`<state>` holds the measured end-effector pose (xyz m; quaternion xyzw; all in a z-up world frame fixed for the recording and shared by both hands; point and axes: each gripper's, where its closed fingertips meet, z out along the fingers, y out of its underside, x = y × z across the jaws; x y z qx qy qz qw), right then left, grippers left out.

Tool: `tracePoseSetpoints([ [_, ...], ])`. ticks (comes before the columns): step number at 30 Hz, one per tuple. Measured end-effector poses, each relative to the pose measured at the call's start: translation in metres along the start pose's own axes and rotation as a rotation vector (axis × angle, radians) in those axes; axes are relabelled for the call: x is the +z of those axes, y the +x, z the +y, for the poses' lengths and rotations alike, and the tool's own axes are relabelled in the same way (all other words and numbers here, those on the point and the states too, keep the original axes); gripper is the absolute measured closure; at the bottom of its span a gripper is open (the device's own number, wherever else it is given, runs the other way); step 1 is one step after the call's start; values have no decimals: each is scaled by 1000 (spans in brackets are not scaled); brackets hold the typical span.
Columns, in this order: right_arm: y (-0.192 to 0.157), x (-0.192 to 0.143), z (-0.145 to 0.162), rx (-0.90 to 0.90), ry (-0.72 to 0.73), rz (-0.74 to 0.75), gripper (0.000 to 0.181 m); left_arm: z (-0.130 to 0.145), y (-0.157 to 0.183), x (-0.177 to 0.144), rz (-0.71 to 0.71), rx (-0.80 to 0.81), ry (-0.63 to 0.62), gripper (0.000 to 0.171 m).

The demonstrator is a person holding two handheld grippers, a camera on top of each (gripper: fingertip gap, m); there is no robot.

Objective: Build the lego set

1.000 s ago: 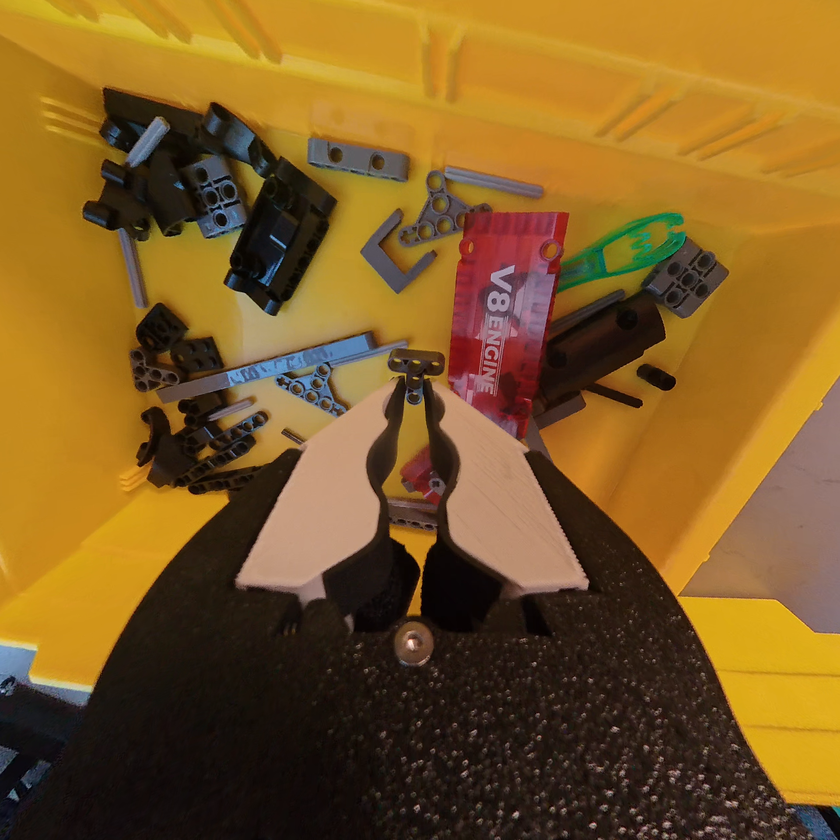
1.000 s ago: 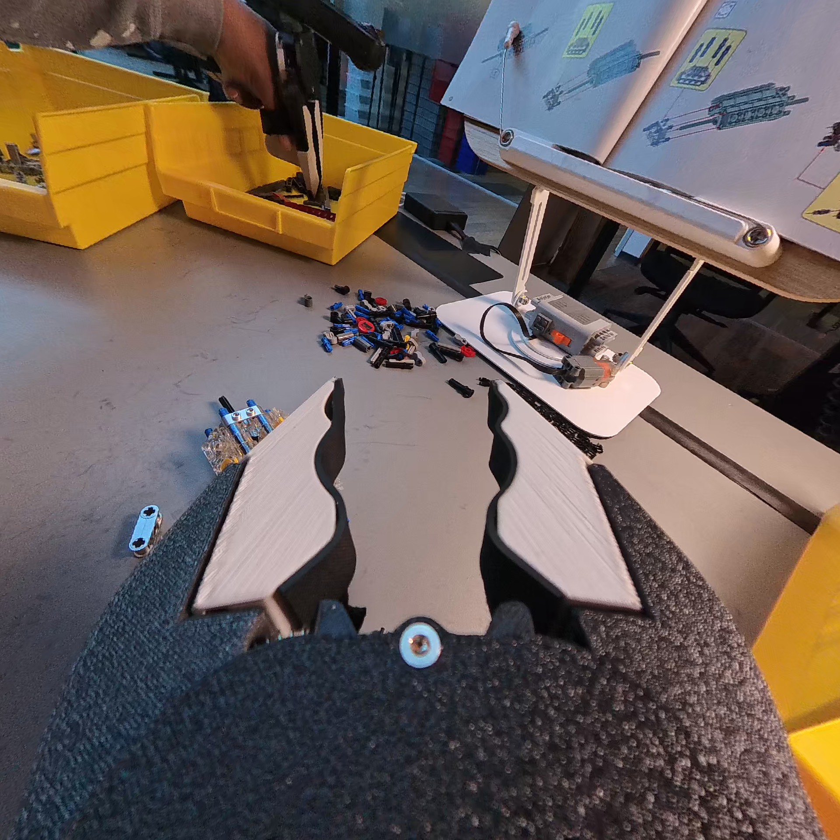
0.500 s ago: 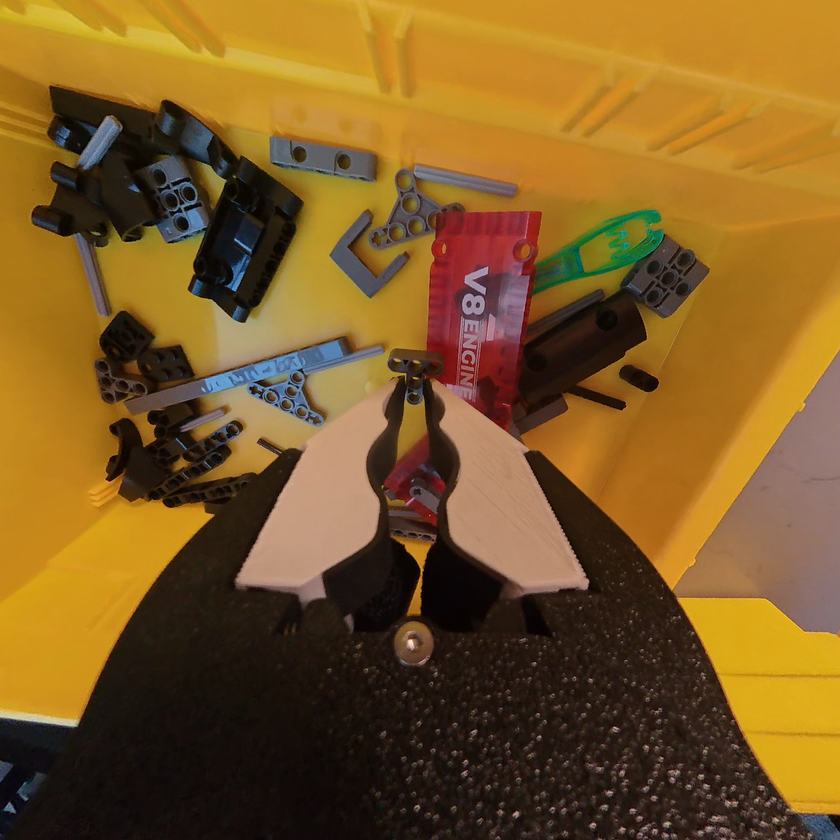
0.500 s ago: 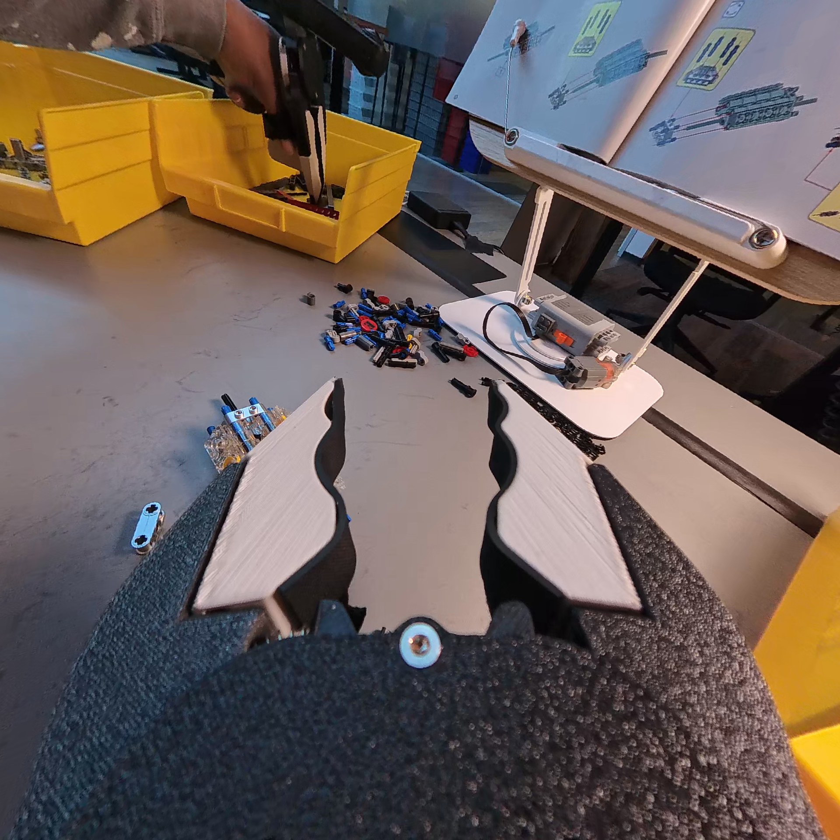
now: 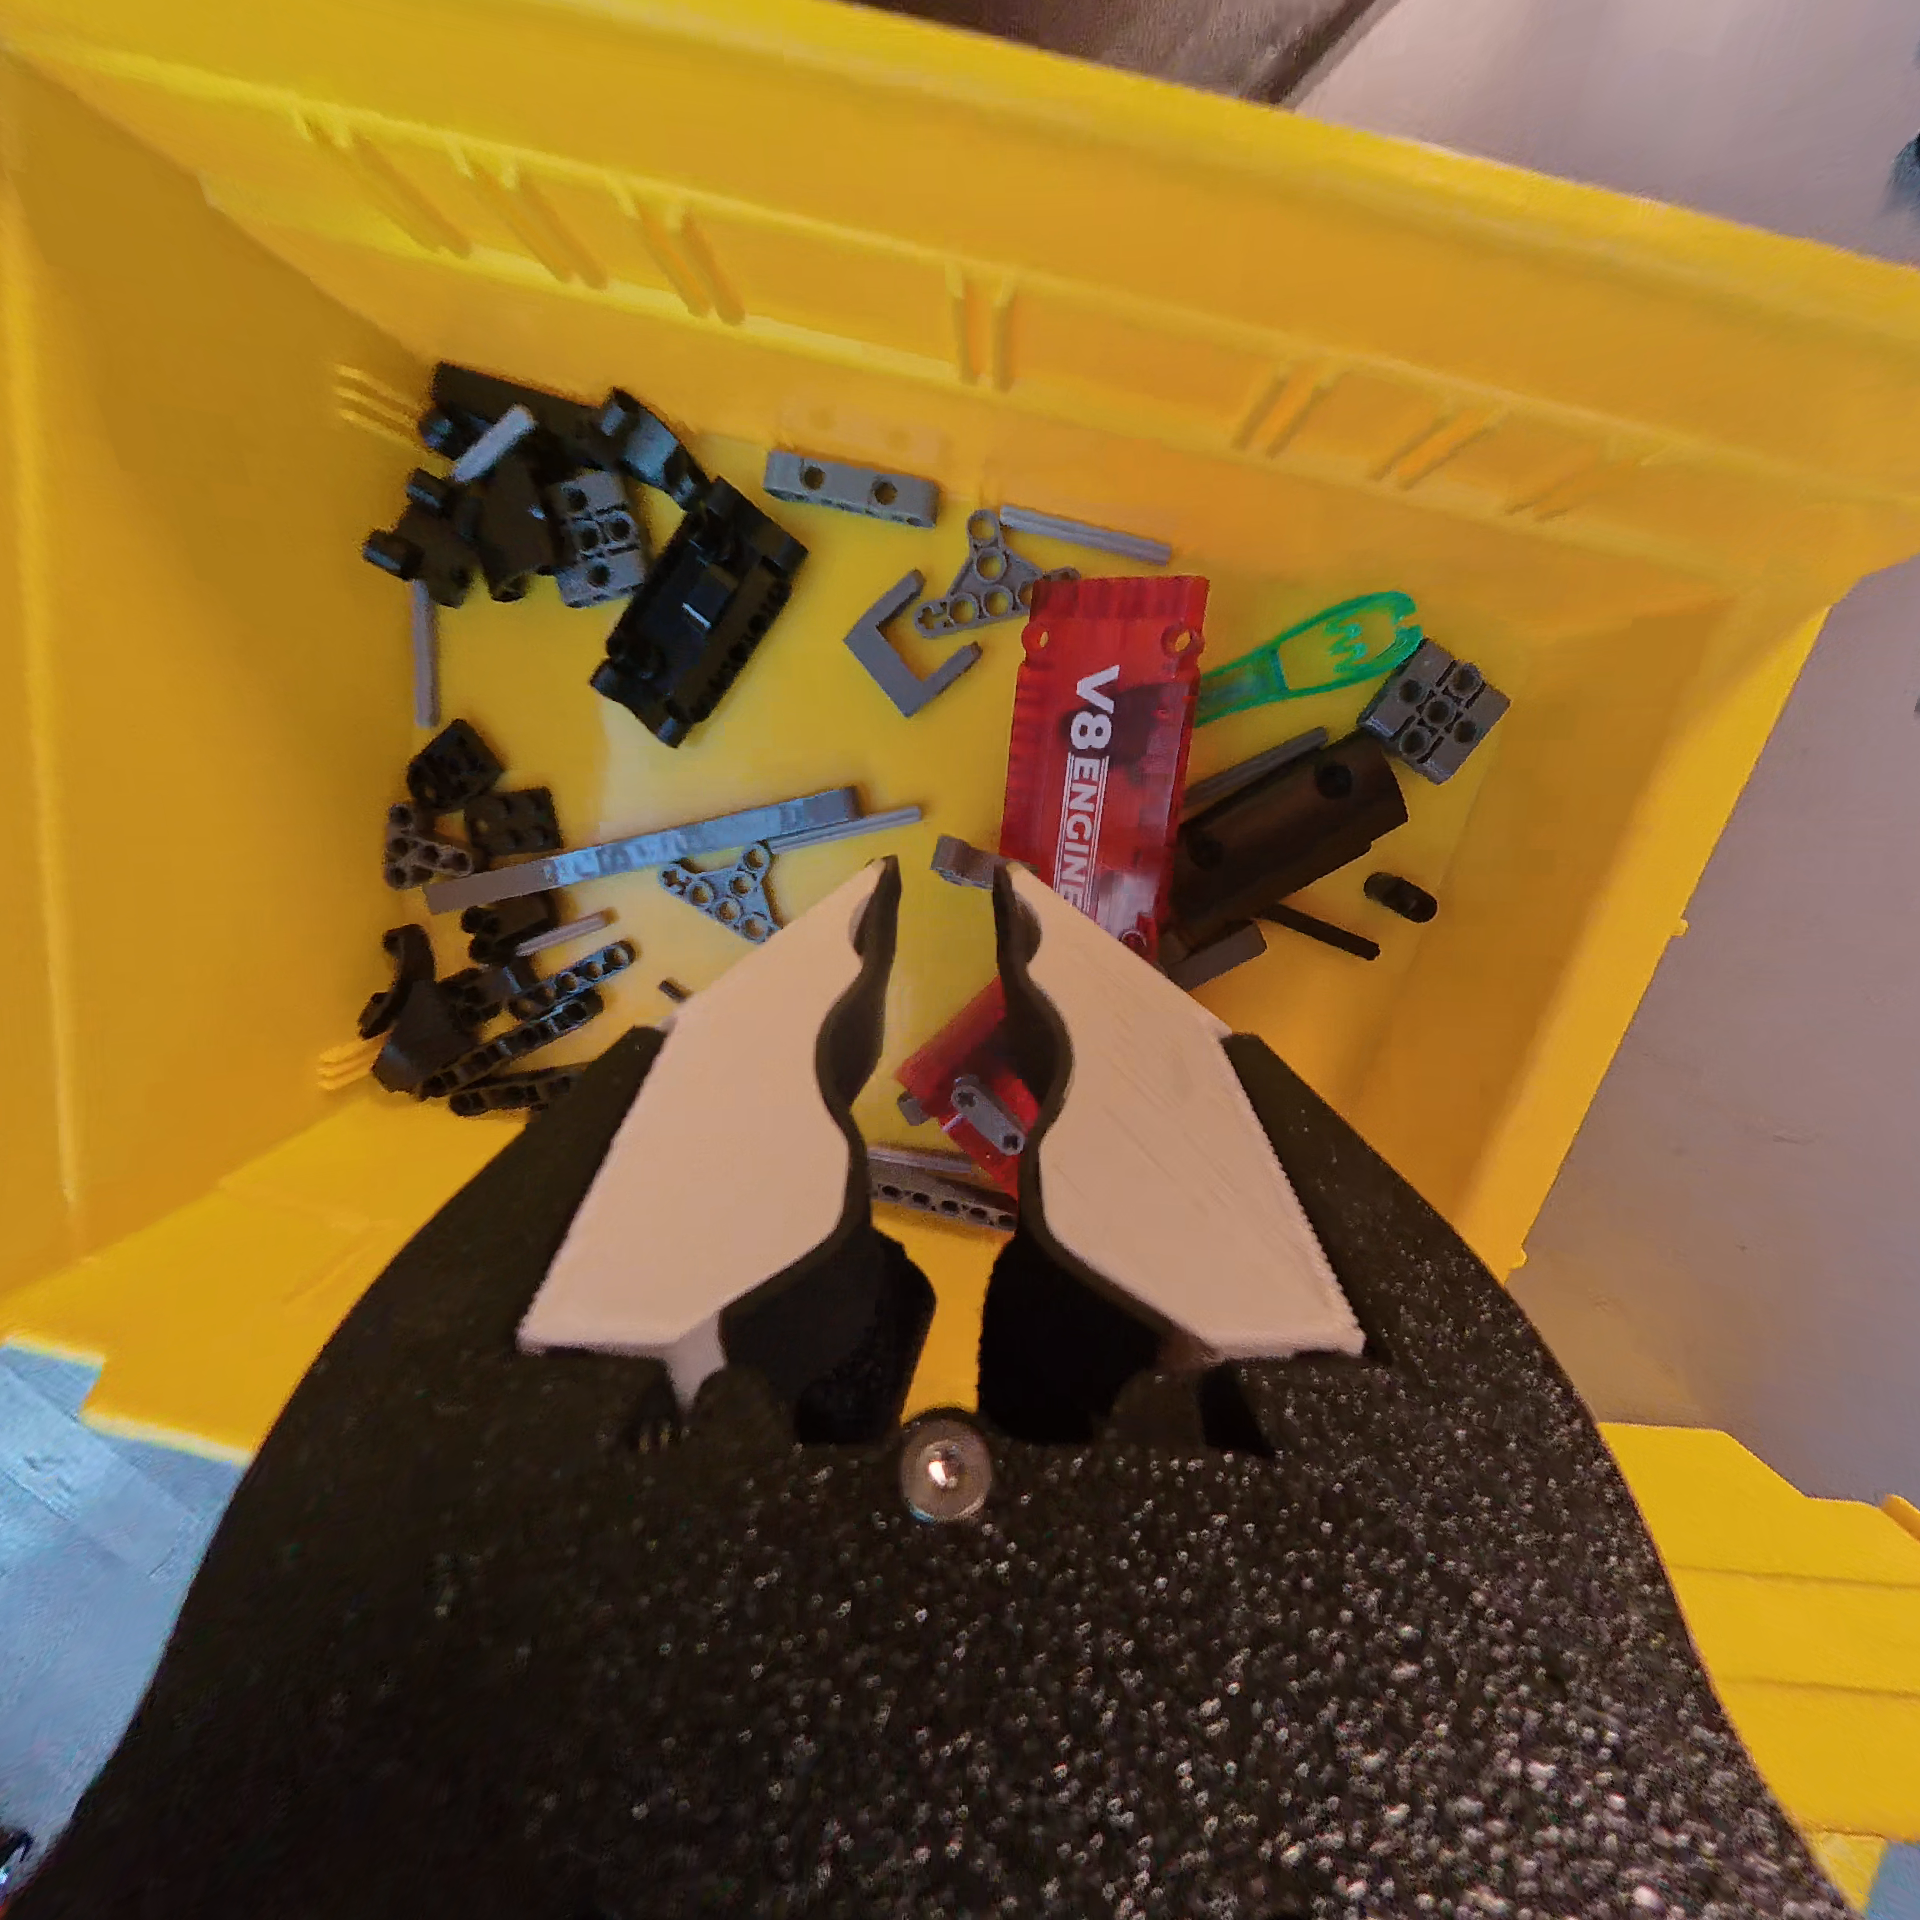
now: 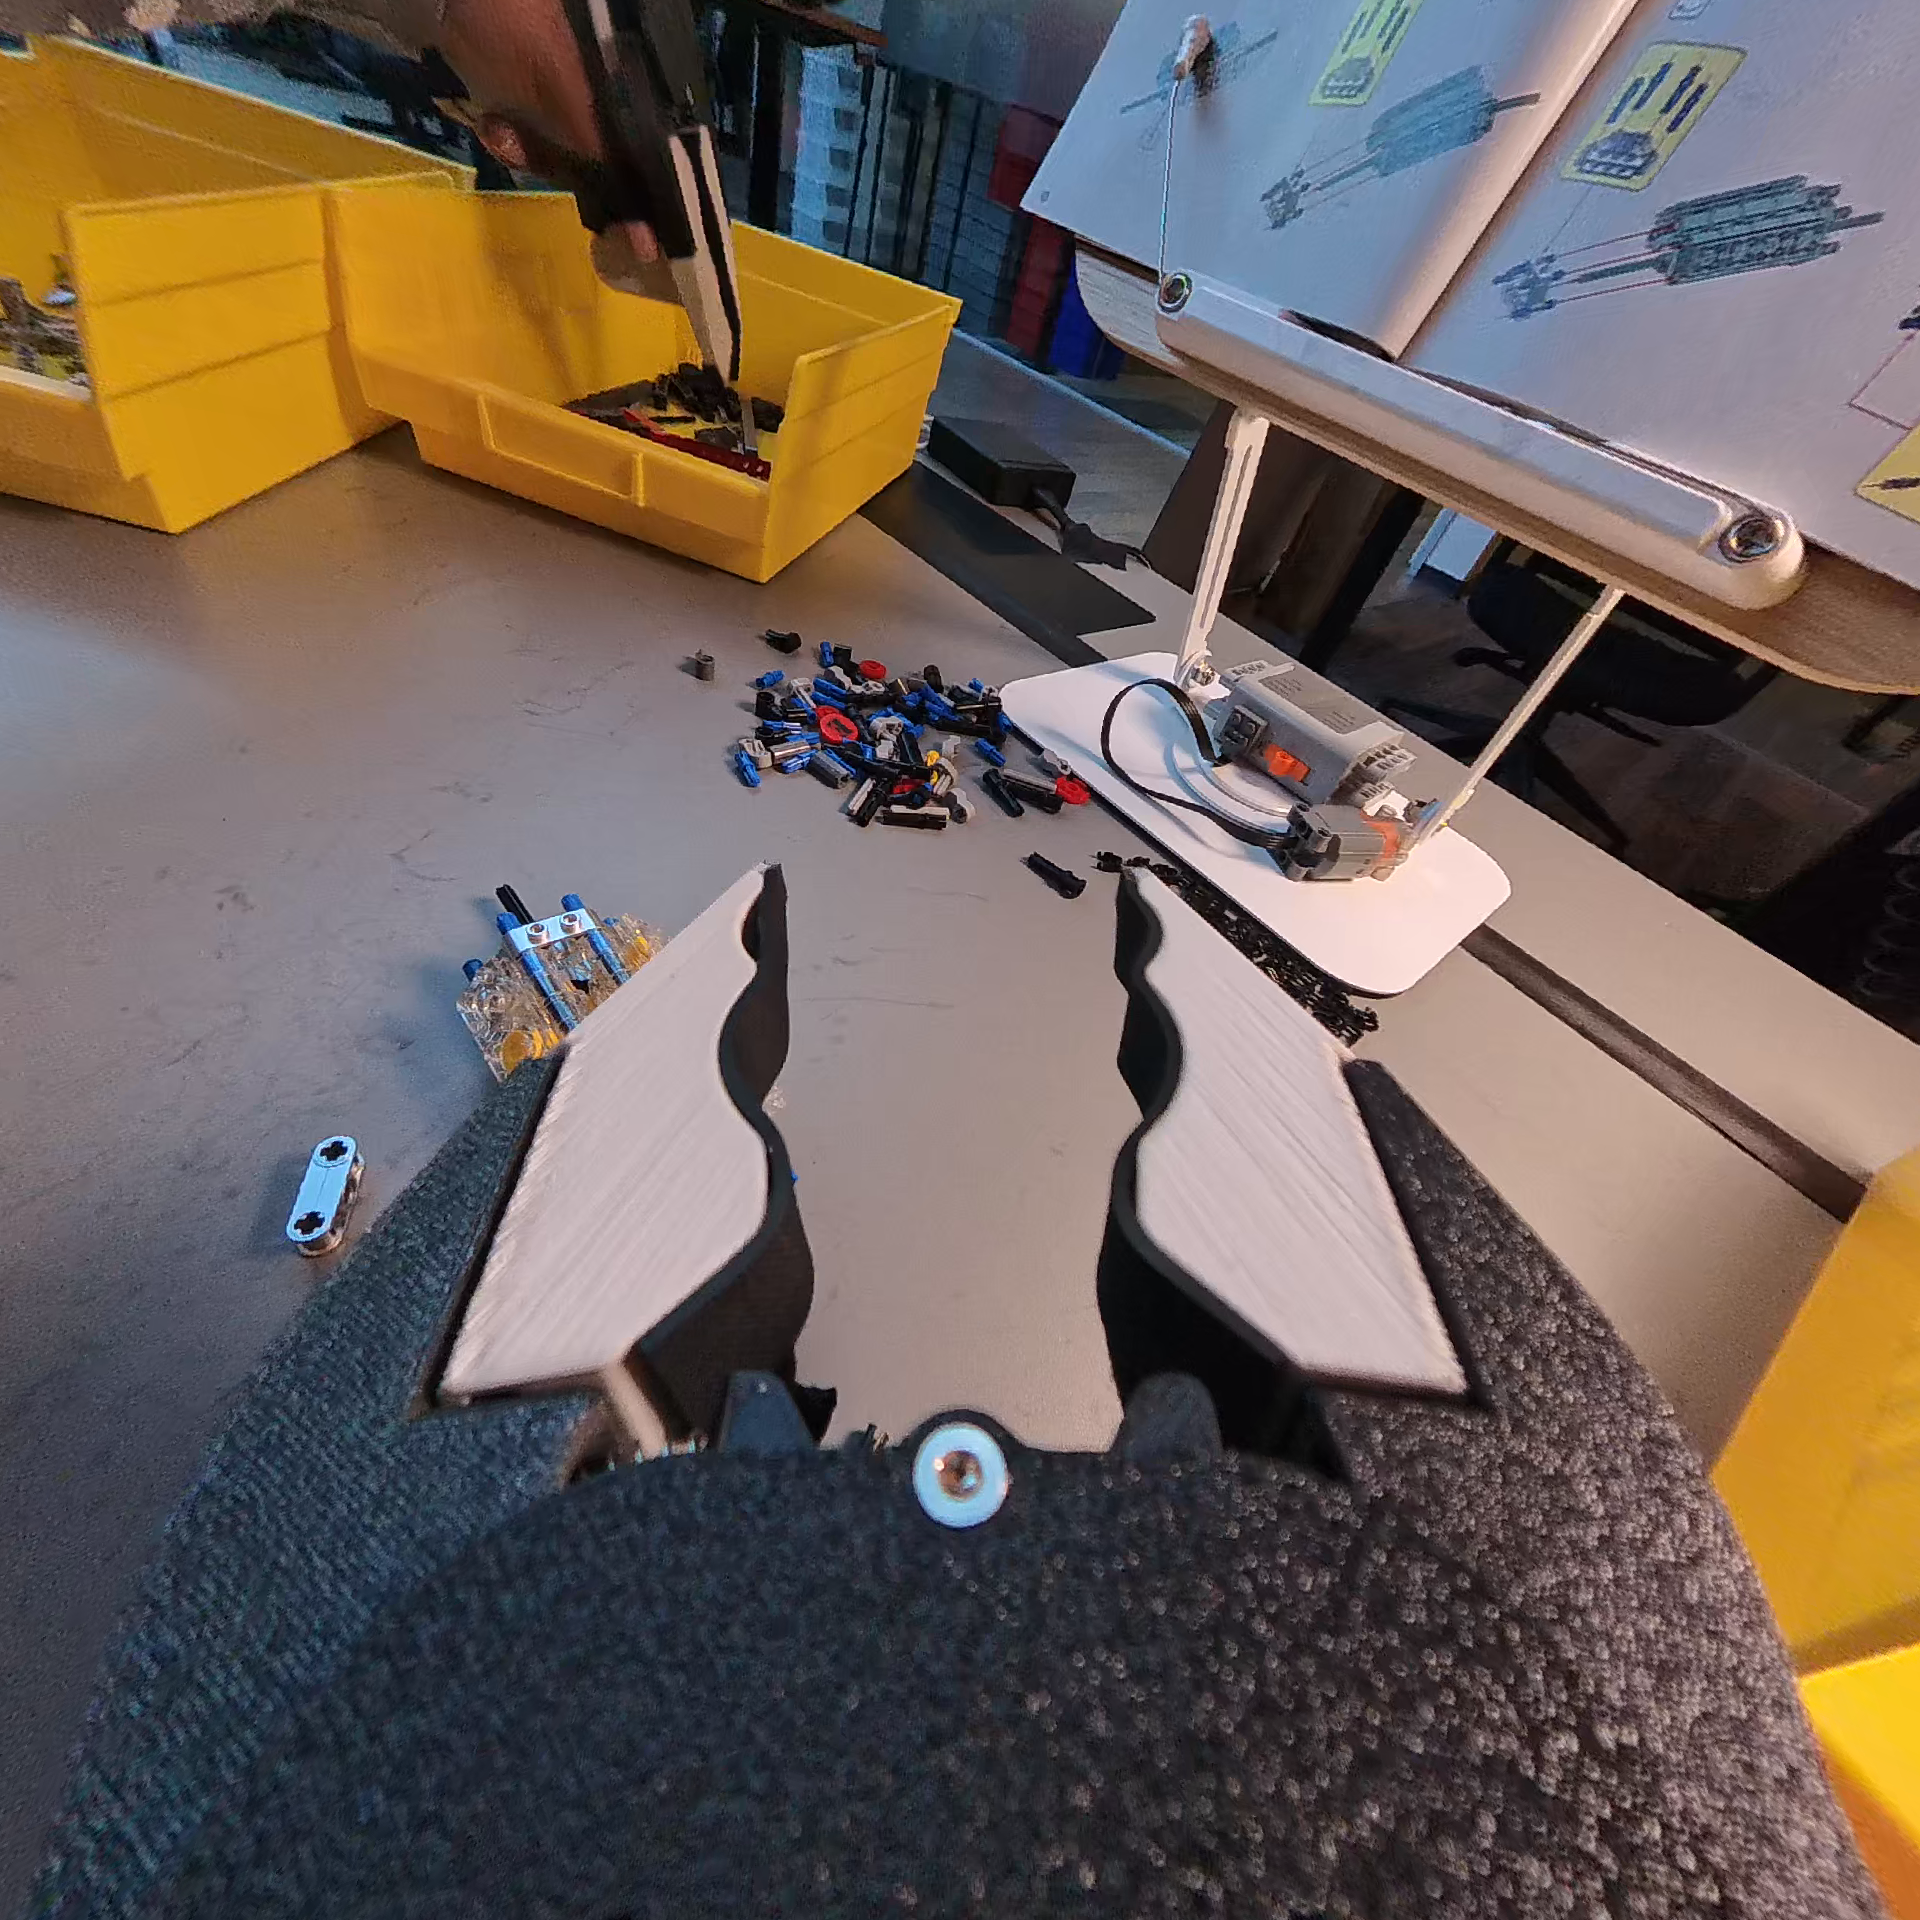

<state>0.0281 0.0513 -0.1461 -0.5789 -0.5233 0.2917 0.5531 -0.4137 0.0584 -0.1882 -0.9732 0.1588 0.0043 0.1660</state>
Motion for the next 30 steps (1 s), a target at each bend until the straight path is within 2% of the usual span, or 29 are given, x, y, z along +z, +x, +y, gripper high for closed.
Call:
tracePoseSetpoints([
  [4,0,1,0,-8,-3,10,120,-2,-11,-32,-88,-14,128,149],
  [9,9,-2,-5,50,36,23,119,10,-15,-92,-183,-80,360,149],
  [13,12,-2,-6,65,46,35,119,42,-4,-134,-260,-101,464,149],
  [18,10,1,-5,32,30,49,119,98,14,-169,-324,-142,514,147],
  [22,12,-1,-6,37,38,65,119,144,29,-175,-339,-201,499,147],
  [24,15,-2,-6,53,41,73,119,158,44,-171,-316,-218,493,146],
  [26,16,-3,-6,65,45,79,119,162,64,-164,-291,-213,503,146],
  [30,17,-5,-6,75,49,87,119,152,112,-147,-214,-164,533,145],
])
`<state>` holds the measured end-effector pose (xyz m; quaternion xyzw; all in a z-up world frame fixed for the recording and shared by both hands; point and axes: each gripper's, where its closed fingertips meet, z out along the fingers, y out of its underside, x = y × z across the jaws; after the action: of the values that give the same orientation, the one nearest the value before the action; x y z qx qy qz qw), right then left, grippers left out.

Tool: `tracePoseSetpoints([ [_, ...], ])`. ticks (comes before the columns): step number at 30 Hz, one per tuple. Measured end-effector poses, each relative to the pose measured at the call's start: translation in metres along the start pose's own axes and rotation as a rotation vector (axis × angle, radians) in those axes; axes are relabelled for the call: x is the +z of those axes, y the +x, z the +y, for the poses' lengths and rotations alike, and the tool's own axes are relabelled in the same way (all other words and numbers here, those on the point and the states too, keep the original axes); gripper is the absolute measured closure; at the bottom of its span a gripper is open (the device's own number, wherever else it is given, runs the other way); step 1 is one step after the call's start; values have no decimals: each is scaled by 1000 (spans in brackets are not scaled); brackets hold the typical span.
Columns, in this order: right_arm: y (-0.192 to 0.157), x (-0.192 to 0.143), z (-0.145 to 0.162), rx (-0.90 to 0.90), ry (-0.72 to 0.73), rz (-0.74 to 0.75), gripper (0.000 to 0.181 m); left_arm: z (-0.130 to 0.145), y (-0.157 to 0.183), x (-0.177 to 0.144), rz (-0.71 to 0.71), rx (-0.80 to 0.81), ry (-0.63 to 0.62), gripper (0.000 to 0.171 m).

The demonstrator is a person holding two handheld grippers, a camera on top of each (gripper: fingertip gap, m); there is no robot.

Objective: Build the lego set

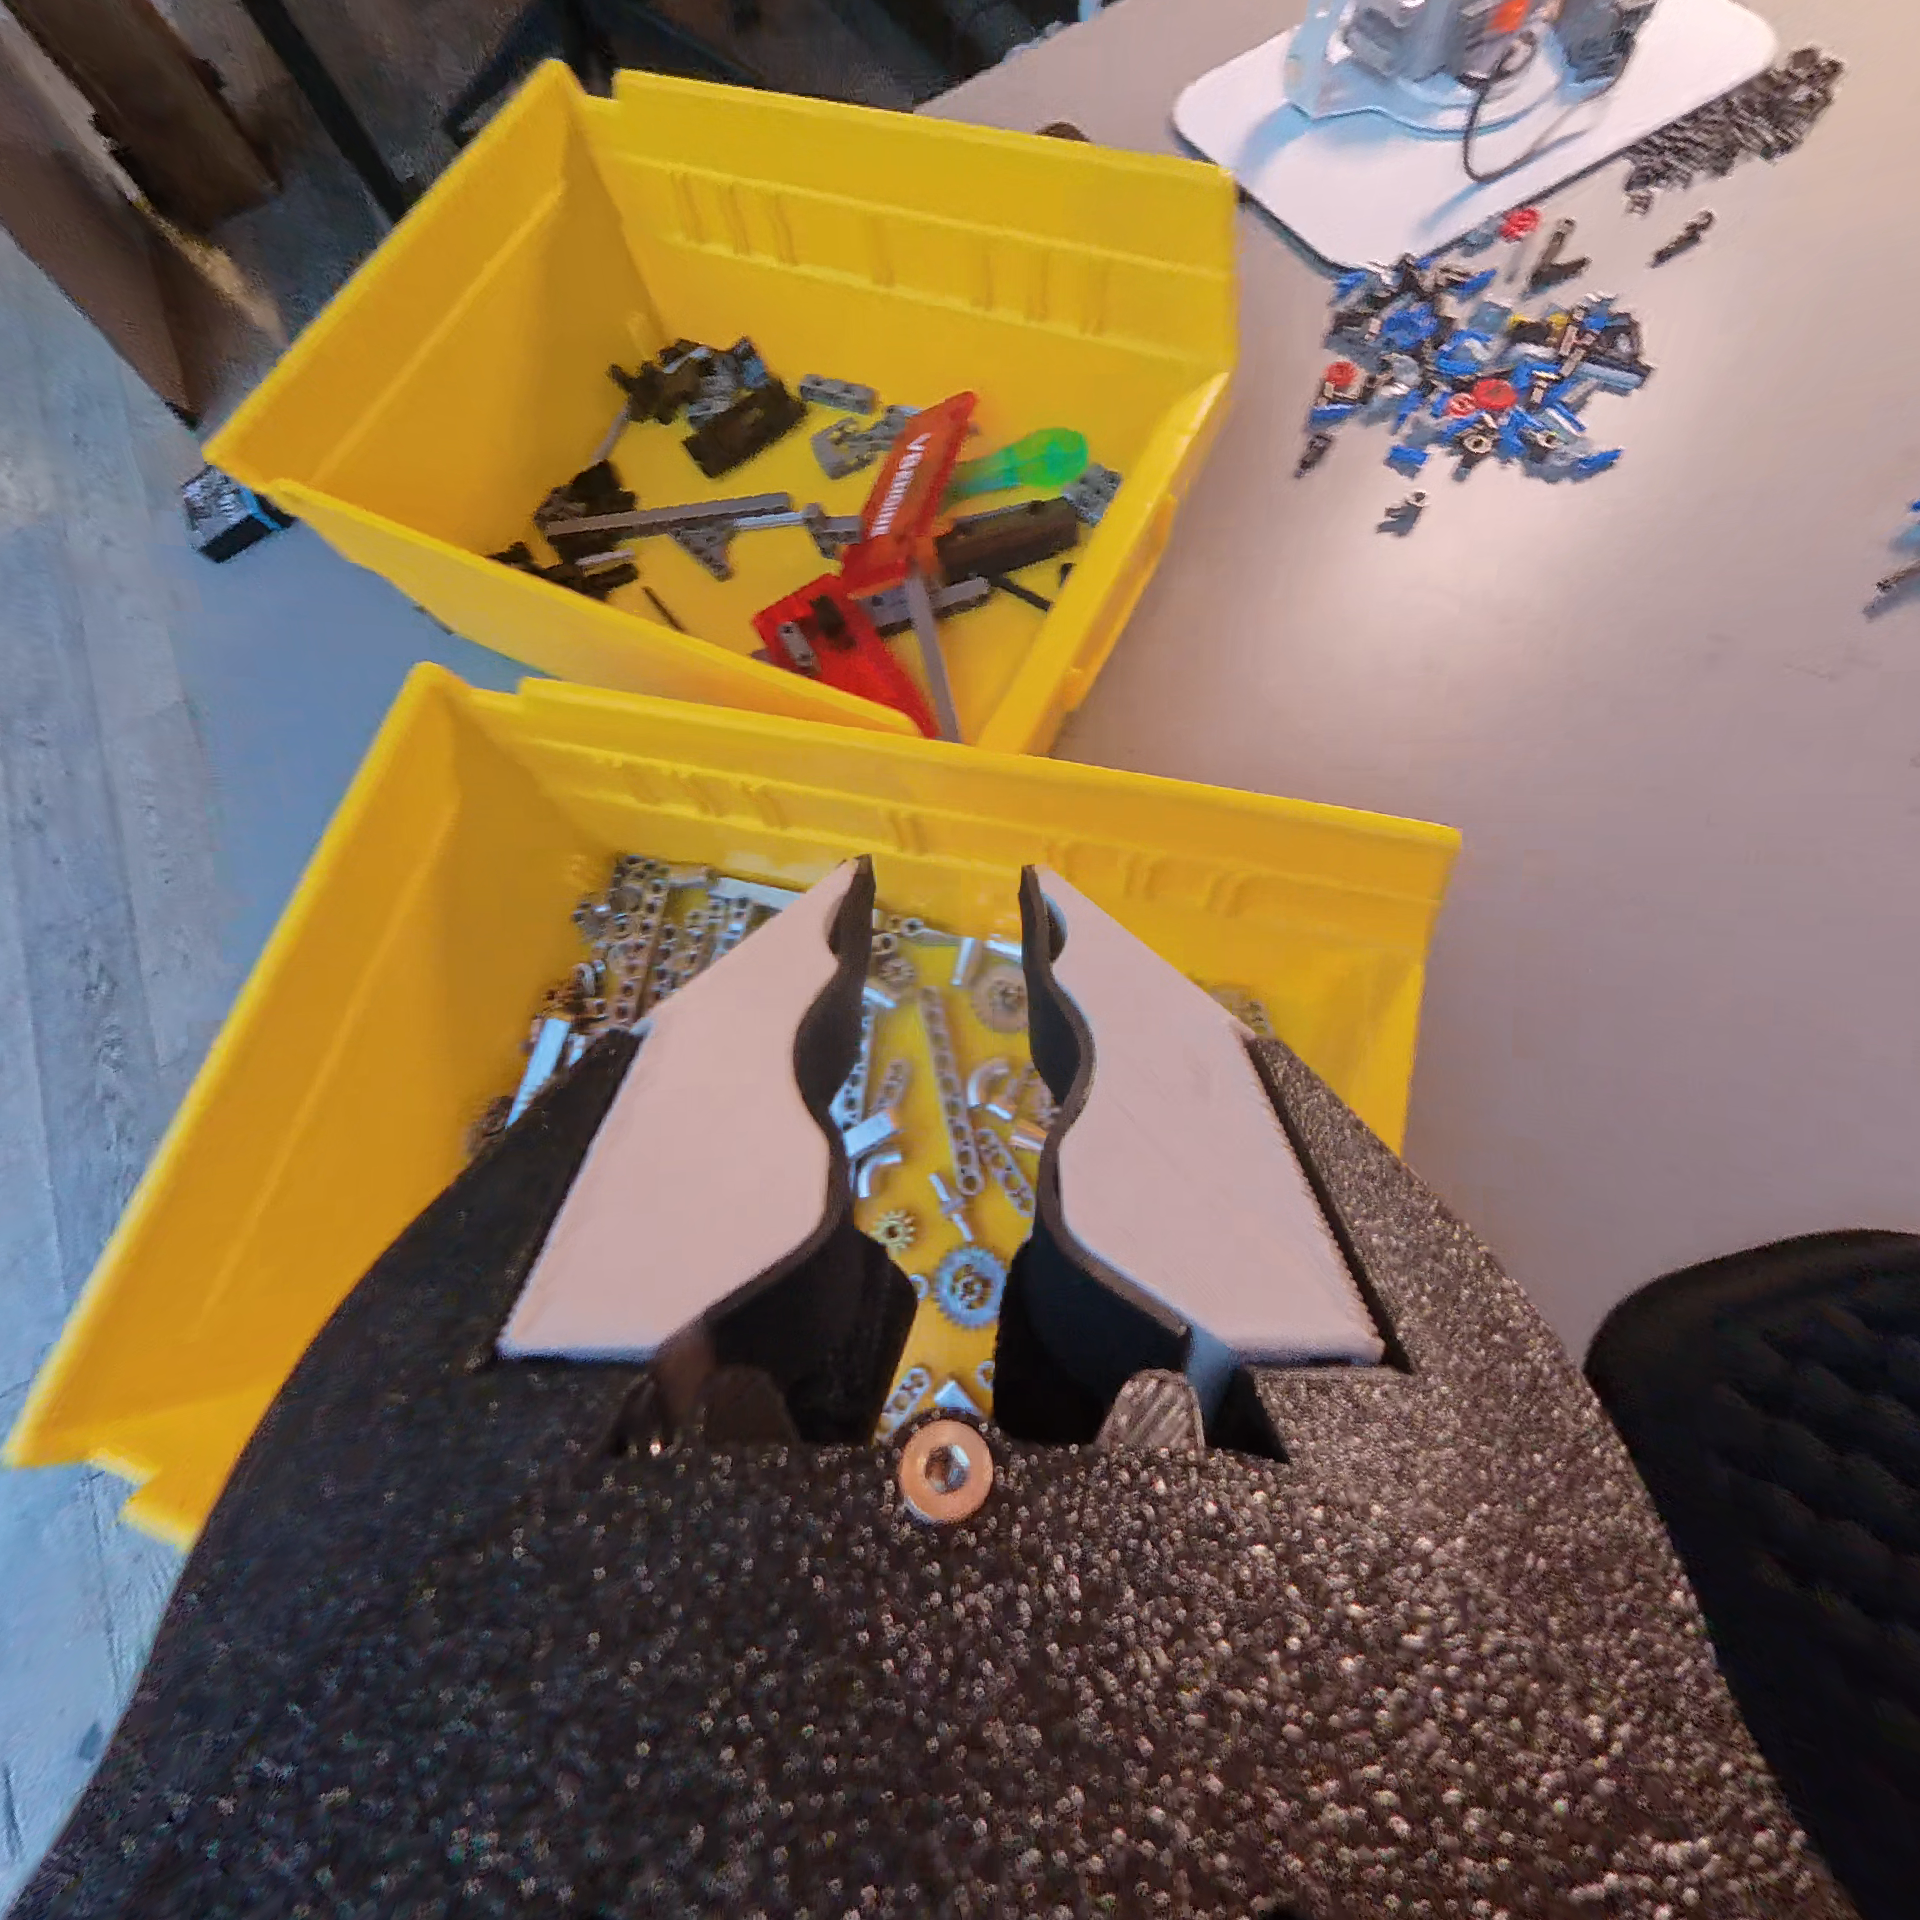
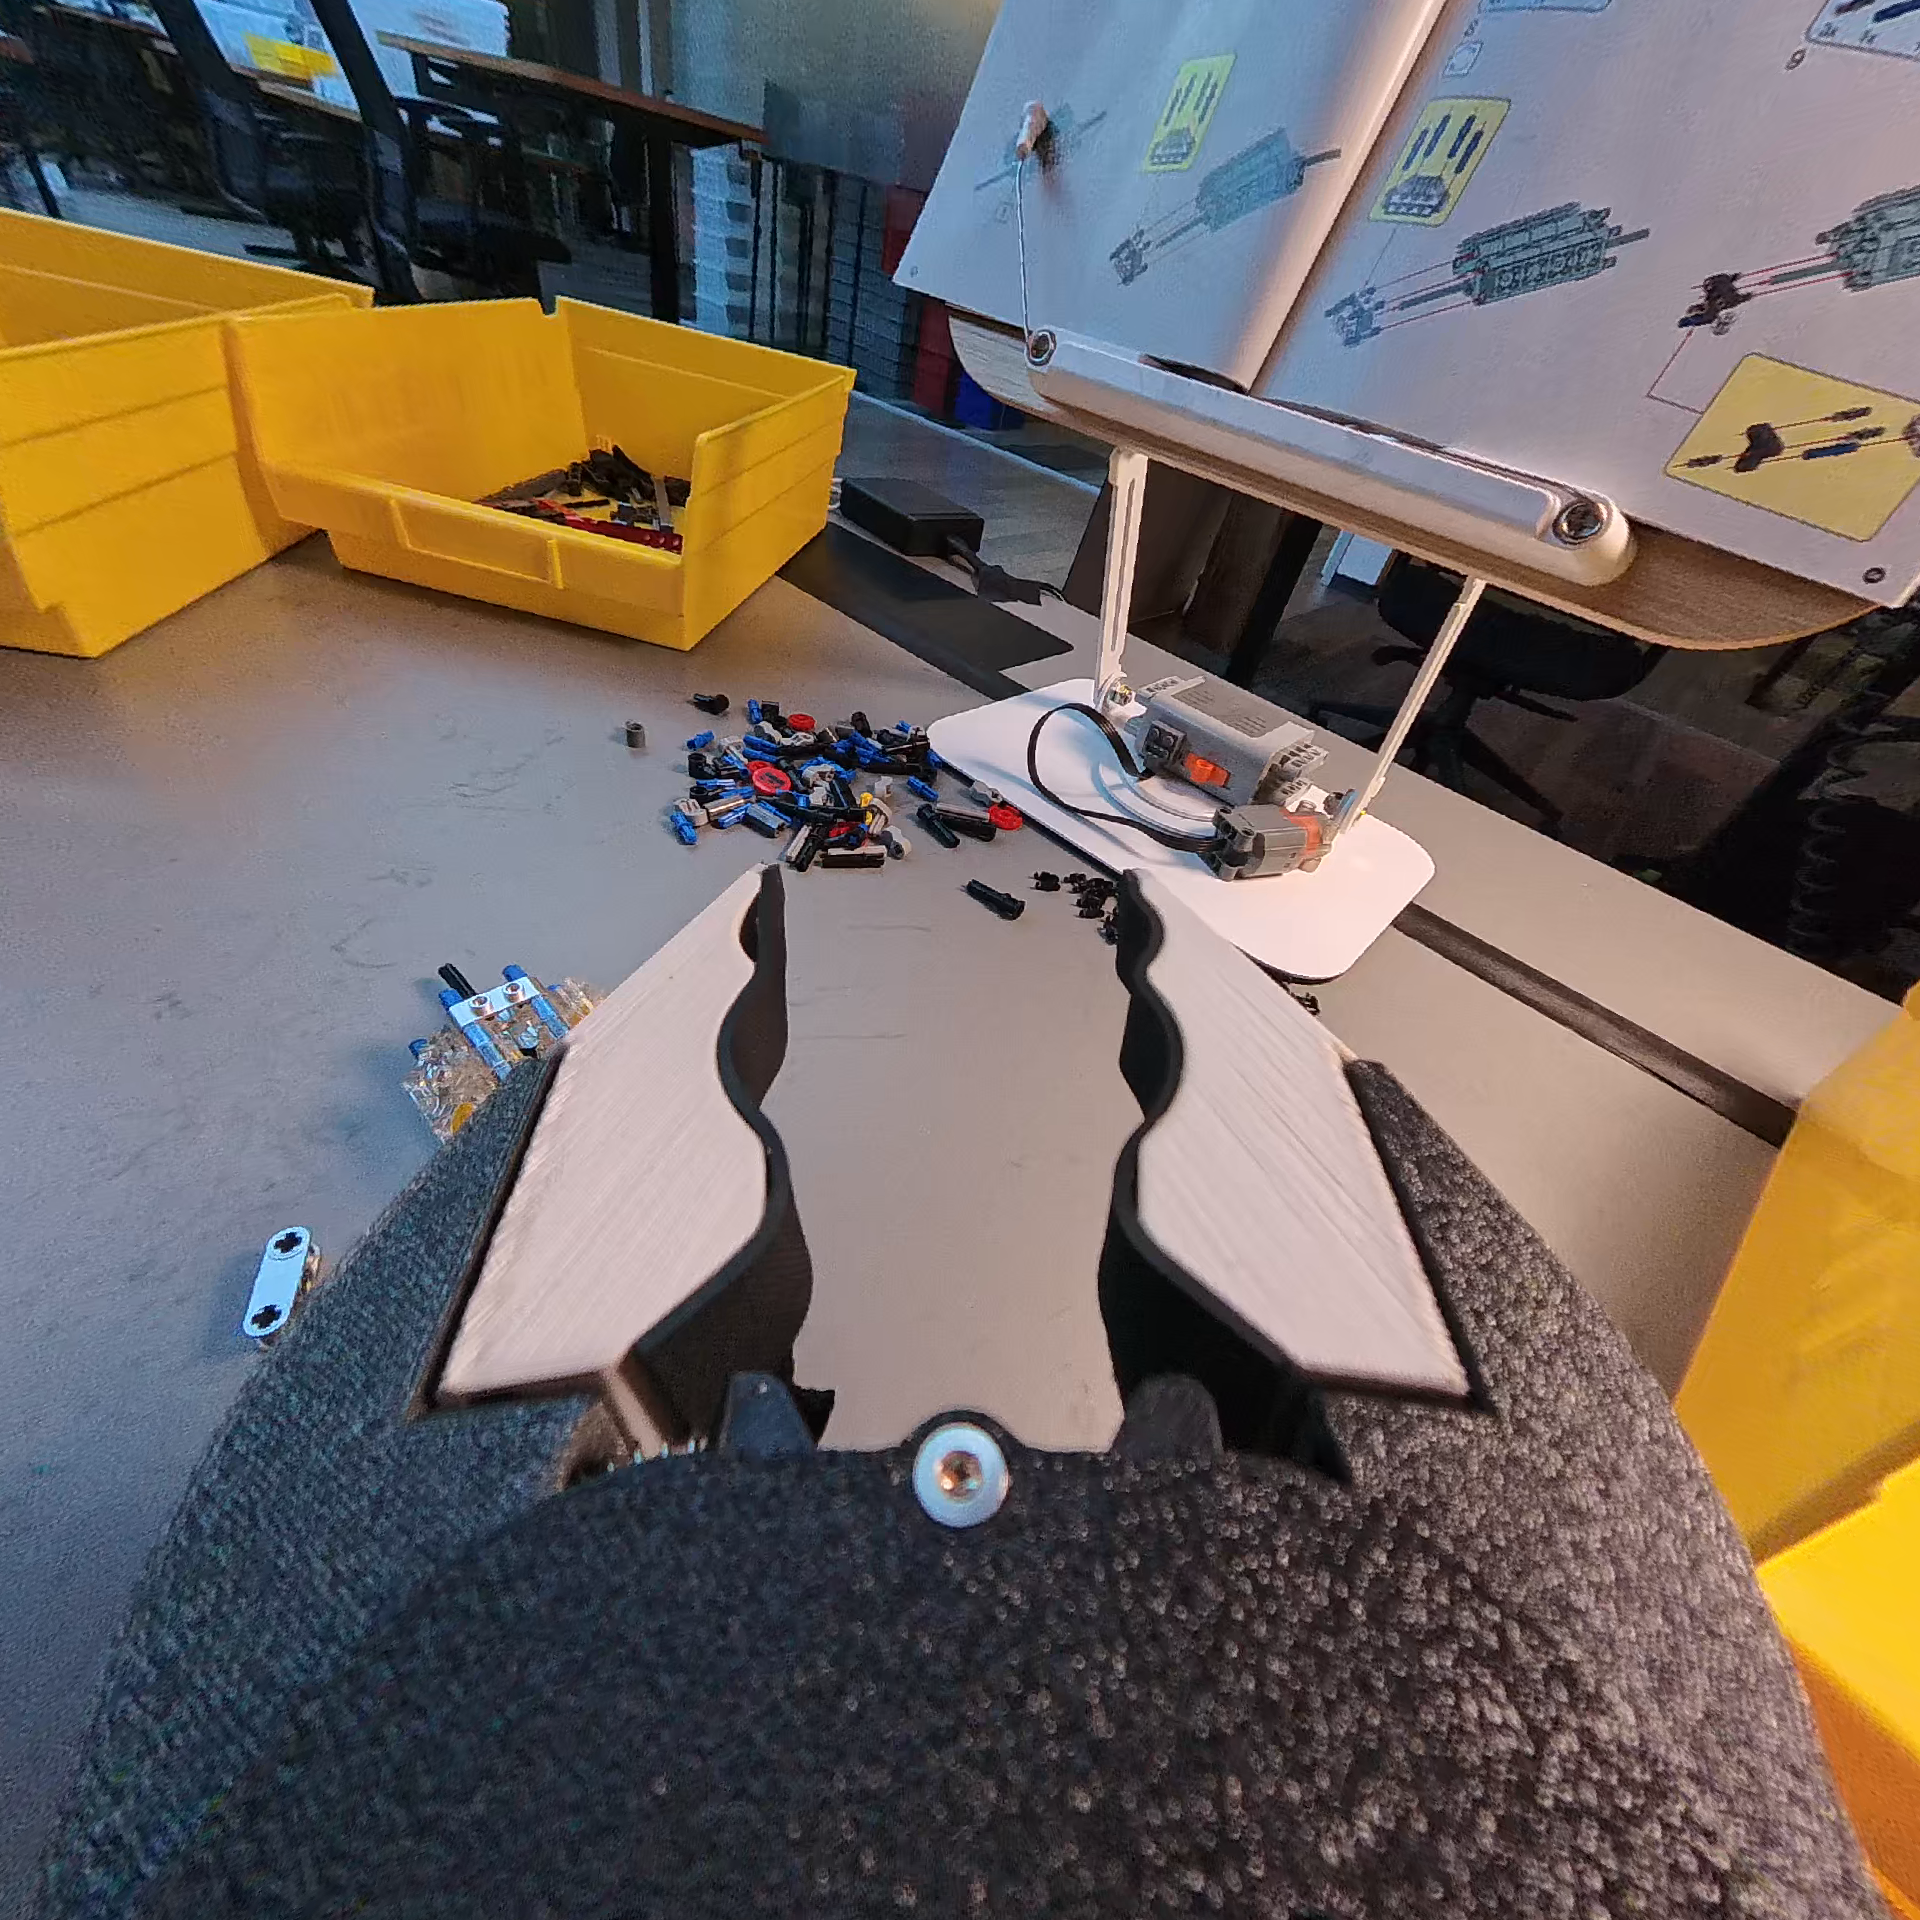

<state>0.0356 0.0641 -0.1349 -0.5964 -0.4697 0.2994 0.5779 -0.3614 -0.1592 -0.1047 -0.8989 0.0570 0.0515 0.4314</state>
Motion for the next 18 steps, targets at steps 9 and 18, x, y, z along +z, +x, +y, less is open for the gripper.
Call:
tracePoseSetpoints([
  [9,-3,-4,-1,6,11,-18,119,54,-4,7,52,100,-427,128],
  [18,-5,-4,-1,-6,7,-14,119,135,24,31,288,258,-805,107],
])
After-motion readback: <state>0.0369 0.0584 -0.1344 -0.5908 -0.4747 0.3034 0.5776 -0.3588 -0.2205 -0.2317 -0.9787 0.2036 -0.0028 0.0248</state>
